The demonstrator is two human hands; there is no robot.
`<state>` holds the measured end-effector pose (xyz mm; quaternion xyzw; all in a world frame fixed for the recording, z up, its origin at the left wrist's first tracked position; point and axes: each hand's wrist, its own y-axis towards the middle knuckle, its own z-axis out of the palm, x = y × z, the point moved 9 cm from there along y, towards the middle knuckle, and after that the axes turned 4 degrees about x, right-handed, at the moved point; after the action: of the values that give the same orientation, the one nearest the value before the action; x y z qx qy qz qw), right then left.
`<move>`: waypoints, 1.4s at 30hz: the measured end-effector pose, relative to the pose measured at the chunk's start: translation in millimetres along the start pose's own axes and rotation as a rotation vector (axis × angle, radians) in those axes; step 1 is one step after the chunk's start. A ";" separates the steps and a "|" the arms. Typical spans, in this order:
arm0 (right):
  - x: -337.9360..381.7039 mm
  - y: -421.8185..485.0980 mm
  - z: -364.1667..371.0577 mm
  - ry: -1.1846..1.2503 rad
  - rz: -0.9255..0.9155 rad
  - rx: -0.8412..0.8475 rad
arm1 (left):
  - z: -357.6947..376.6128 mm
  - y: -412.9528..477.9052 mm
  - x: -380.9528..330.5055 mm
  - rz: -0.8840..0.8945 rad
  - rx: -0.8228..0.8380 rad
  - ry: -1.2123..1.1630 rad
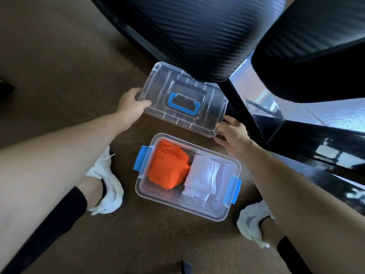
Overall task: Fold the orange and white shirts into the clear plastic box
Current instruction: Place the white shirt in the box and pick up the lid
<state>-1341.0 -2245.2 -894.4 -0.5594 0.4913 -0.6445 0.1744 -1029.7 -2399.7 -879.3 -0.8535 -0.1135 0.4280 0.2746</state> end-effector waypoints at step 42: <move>-154.1 -164.6 -100.3 -0.307 0.028 -0.411 | 15.3 -195.9 91.7 -0.213 -0.037 0.258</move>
<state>-1328.7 -2006.8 -831.9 -0.6673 0.5875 -0.4363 0.1385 -978.0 -2193.4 -837.1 -0.8894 -0.1751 0.2813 0.3148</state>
